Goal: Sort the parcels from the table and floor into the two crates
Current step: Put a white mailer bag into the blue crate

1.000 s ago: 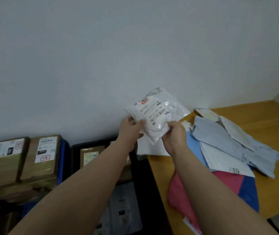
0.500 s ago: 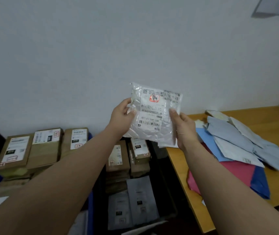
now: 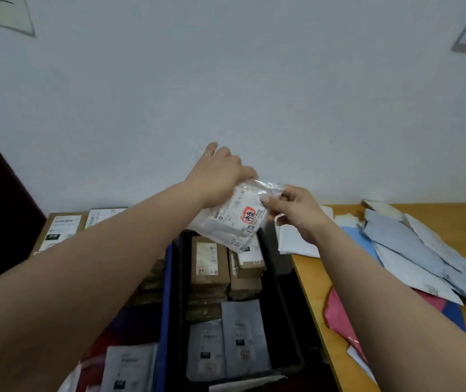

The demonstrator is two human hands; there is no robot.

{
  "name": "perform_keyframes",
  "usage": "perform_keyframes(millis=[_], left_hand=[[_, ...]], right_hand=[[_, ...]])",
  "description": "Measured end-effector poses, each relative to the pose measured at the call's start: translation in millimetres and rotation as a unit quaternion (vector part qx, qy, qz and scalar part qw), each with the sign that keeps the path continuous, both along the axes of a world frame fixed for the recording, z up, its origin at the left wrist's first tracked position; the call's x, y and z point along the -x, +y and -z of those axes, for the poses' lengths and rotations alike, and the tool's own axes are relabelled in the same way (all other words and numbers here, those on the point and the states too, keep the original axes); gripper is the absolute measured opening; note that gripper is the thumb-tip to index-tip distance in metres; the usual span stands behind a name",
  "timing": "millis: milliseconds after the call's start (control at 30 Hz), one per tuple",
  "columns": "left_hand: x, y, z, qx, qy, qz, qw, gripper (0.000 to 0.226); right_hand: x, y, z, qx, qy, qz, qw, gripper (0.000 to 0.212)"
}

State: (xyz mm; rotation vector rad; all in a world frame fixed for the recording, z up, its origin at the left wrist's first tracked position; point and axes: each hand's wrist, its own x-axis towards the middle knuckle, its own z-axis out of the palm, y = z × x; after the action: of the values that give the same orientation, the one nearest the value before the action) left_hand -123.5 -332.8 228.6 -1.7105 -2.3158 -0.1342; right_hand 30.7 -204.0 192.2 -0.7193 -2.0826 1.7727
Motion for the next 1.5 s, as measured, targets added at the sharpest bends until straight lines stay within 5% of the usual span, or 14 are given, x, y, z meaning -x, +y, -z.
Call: perform_keyframes(millis=[100, 167, 233, 300, 367, 500, 600, 767, 1033, 1167, 1500], left_hand=[[-3, 10, -3, -0.148, -0.006, -0.079, 0.986, 0.059], [-3, 14, 2, -0.255, -0.137, -0.154, 0.945, 0.08], [-5, 18, 10, -0.297, -0.325, -0.18, 0.88, 0.095], [-7, 24, 17, -0.314, -0.515, -0.168, 0.78, 0.1], [-14, 32, 21, -0.329, -0.62, -0.151, 0.696, 0.092], [-19, 45, 23, -0.384, -0.63, -0.098, 0.668, 0.042], [-22, 50, 23, -0.379, -0.627, -0.06, 0.678, 0.032], [-25, 55, 31, -0.363, -0.618, -0.07, 0.694, 0.025], [-19, 29, 57, -0.314, -0.551, -0.177, 0.753, 0.038], [-15, -24, 88, -0.256, -0.493, -0.25, 0.793, 0.038], [47, -240, 162, -0.169, -0.426, -0.369, 0.808, 0.06]], right_hand=[[4, 1, 4, 0.075, 0.059, 0.068, 0.993, 0.006], [2, 8, 5, 0.162, 0.12, 0.113, 0.973, 0.006], [0, 16, 4, 0.225, 0.166, 0.124, 0.952, 0.008], [0, 20, 3, 0.251, 0.187, 0.115, 0.943, 0.011], [0, 26, 1, 0.261, 0.188, 0.099, 0.942, 0.015], [0, 44, 4, 0.184, 0.143, 0.111, 0.966, 0.022], [1, 56, 6, 0.165, 0.157, 0.149, 0.962, 0.033], [8, 67, 14, 0.161, 0.169, 0.141, 0.962, 0.015], [32, 55, 47, 0.151, 0.127, 0.107, 0.974, 0.019], [49, 12, 78, 0.063, 0.049, 0.085, 0.993, 0.032], [124, -187, 148, -0.061, -0.082, -0.083, 0.991, 0.063]])
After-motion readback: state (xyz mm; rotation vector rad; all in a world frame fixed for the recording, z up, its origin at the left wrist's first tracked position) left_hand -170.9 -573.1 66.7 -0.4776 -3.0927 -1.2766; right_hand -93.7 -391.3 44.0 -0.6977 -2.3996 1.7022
